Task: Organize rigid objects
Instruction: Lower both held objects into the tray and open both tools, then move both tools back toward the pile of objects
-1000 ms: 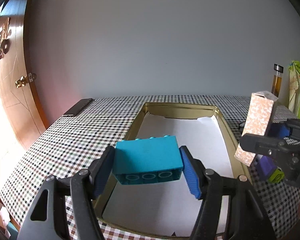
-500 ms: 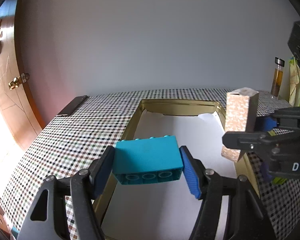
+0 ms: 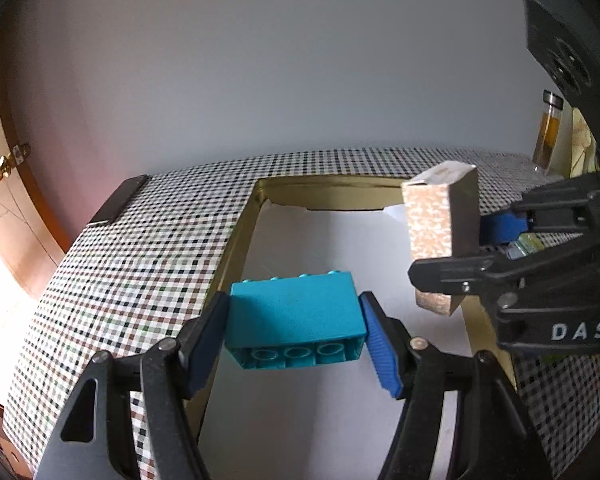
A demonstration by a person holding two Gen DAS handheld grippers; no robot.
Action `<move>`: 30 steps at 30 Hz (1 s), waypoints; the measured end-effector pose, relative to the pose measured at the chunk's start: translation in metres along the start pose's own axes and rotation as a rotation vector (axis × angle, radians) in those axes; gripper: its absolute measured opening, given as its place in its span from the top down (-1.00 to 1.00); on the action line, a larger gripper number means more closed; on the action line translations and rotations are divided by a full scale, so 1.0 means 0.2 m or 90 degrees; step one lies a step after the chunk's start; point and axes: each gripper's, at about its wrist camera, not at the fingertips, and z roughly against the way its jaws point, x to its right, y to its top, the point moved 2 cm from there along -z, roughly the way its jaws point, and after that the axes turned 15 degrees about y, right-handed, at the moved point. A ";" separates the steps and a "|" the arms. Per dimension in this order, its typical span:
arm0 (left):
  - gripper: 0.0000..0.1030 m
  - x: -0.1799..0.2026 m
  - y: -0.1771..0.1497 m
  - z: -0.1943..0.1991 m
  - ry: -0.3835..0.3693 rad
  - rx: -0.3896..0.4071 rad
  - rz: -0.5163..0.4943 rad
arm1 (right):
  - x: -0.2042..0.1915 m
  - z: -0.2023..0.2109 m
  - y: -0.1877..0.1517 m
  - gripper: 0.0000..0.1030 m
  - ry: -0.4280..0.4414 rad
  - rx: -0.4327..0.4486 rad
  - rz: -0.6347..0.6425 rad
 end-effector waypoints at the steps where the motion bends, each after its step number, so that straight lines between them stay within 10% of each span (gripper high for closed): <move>1: -0.27 0.01 0.00 0.00 0.000 -0.001 -0.006 | 0.00 -0.01 0.01 0.14 -0.003 -0.006 0.000; 16: -0.30 0.07 0.08 -0.15 0.021 -0.034 -0.076 | 0.09 -0.11 0.03 0.13 -0.030 -0.066 -0.017; 18: -0.64 0.04 0.09 -0.15 0.048 -0.023 -0.068 | 0.09 -0.10 0.04 0.13 -0.048 -0.057 -0.011; 22: -0.99 -0.02 0.11 -0.12 0.046 0.004 -0.032 | 0.08 -0.04 0.06 -0.64 -0.037 -0.005 -0.011; 30: -0.99 -0.10 0.07 -0.02 0.065 0.040 0.017 | 0.05 0.16 0.00 -0.64 0.005 0.093 -0.010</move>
